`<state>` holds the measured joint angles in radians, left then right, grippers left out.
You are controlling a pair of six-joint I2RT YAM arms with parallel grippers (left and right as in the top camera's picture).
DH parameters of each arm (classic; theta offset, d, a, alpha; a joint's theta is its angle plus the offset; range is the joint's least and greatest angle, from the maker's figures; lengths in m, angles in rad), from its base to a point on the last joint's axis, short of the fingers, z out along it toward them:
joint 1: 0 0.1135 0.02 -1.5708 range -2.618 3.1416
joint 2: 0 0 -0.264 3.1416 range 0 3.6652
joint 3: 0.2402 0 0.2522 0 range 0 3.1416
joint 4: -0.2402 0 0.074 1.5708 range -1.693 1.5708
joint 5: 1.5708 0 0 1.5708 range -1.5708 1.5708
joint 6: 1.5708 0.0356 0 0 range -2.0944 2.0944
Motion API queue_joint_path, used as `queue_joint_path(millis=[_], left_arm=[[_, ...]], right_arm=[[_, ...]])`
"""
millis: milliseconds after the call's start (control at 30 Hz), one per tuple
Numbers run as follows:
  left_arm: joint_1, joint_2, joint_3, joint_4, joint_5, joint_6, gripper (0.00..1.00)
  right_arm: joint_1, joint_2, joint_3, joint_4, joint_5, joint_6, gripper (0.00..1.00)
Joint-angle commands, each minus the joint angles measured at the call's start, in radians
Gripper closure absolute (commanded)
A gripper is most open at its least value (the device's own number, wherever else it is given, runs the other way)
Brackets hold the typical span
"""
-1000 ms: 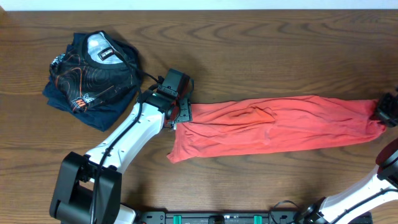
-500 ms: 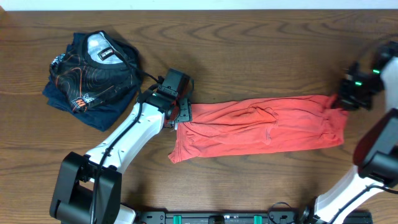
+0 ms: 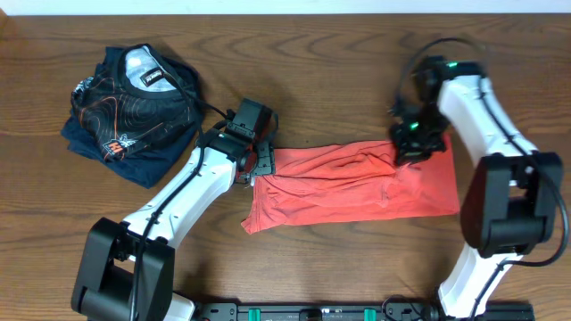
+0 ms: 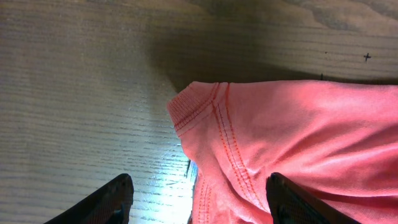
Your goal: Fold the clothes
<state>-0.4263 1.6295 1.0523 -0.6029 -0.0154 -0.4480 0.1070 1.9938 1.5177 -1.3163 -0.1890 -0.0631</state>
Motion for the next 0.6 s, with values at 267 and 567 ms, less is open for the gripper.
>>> queue_joint_path(millis=[267, 567], left_arm=[[0.005, -0.002, 0.012, -0.005, -0.019, -0.002, 0.3], [0.005, -0.002, 0.012, -0.005, -0.02, -0.002, 0.29]], right_arm=[[0.15, -0.026, -0.127, 0.098, 0.008, 0.07, 0.77], [0.165, -0.045, -0.094, 0.094, -0.129, -0.018, 0.73]])
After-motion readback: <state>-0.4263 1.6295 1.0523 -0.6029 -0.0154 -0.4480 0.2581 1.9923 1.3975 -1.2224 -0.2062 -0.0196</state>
